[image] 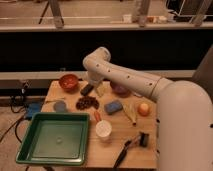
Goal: Wipe tray with eraser
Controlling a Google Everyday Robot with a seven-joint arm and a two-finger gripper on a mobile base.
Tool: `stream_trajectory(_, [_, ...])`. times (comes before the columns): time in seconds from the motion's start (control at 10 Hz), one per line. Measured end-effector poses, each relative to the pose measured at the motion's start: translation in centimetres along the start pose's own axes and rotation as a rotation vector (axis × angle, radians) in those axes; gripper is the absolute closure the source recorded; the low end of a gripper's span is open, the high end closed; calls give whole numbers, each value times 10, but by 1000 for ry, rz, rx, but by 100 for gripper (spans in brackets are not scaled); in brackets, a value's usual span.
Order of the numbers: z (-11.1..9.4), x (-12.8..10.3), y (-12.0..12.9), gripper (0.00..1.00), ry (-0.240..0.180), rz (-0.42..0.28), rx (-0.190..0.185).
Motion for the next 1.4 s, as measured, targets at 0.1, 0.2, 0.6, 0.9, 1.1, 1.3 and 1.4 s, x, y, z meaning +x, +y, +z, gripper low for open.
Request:
stream_trajectory(0.1, [1, 2, 0, 20, 2, 2, 0])
stream_trajectory(0.2, [2, 4, -2, 20, 9, 2, 0])
stream_trajectory(0.6, [13, 4, -15, 20, 17, -10, 2])
stream_trajectory(0.9, [27, -2, -38, 20, 4, -53, 11])
stream_trajectory(1.1, [34, -1, -45, 20, 5, -91, 22])
stream_trajectory(1.3, [47, 5, -51, 20, 19, -141, 34])
stream_trajectory(1.4, [57, 9, -53, 20, 32, -161, 37])
